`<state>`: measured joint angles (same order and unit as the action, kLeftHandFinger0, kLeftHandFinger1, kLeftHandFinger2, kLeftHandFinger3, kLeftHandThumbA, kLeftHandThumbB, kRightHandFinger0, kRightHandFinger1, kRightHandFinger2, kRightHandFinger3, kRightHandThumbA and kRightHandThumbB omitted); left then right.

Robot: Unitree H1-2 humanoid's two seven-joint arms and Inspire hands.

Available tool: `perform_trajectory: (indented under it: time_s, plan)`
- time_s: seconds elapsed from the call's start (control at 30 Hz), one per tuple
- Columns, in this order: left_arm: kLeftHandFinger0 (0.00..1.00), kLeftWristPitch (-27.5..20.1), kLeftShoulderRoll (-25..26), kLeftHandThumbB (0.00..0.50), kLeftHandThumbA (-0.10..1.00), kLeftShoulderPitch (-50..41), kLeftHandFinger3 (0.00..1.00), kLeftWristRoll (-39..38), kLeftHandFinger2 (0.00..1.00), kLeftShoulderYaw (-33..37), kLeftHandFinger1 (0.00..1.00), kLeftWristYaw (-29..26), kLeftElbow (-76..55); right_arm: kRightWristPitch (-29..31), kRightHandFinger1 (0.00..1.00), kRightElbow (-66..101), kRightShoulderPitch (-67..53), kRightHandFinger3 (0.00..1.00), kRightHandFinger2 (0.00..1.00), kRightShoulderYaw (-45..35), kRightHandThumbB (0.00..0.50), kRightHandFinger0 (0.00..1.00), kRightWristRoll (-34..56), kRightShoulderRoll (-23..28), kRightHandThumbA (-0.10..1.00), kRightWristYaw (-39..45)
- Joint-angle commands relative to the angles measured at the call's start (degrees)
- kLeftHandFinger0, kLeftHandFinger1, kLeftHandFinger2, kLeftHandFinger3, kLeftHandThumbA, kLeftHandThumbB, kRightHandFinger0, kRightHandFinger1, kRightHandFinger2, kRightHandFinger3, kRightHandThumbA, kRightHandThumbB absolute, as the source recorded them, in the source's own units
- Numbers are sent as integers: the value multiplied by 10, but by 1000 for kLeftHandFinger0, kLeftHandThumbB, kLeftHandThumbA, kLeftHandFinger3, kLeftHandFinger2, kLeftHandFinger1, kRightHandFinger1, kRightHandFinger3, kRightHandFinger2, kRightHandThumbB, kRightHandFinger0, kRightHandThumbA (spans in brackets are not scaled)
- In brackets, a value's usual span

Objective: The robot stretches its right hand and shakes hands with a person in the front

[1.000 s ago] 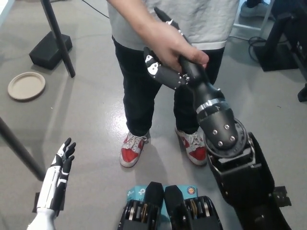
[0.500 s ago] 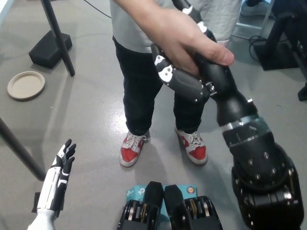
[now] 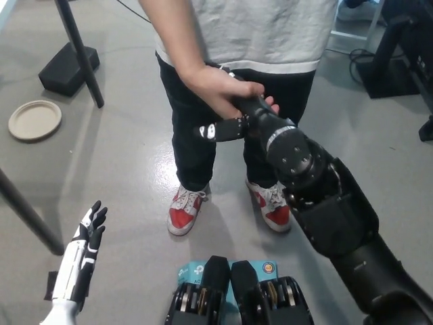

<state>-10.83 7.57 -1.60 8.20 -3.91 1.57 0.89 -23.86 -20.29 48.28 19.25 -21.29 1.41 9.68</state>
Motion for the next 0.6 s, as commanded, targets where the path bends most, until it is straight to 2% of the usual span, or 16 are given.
perform_trajectory:
  time_s: [0.0, 0.17, 0.23, 0.37, 0.57]
  plan:
    - [1000, -23, 10, 43, 1000, -4, 1000, 6, 1000, 0, 1000, -8, -11, 17, 1000, 3, 29, 1000, 1000, 18, 500, 1000, -9, 8, 967, 24]
    - [1000, -29, 8, 39, 1000, -13, 1000, 4, 1000, 1, 1000, -9, -8, 2, 1000, 64, -1, 1000, 1000, 28, 500, 1000, 0, 26, 1000, 49]
    - [1000, -32, 7, 52, 1000, -13, 1000, 3, 1000, 1, 1000, -10, -6, 3, 1000, 123, -30, 1000, 1000, 5, 500, 1000, 52, 39, 1000, 84]
    - [1000, -31, 6, 68, 1000, -16, 1000, 5, 1000, 1, 1000, -10, -7, -25, 1000, 225, -76, 1000, 1000, -17, 500, 1000, 86, 59, 1000, 107]
    - [1000, -25, 6, 47, 1000, -15, 1000, 5, 1000, 3, 1000, -8, -7, -25, 1000, 363, -148, 1000, 1000, -60, 500, 1000, 137, 100, 1000, 126]
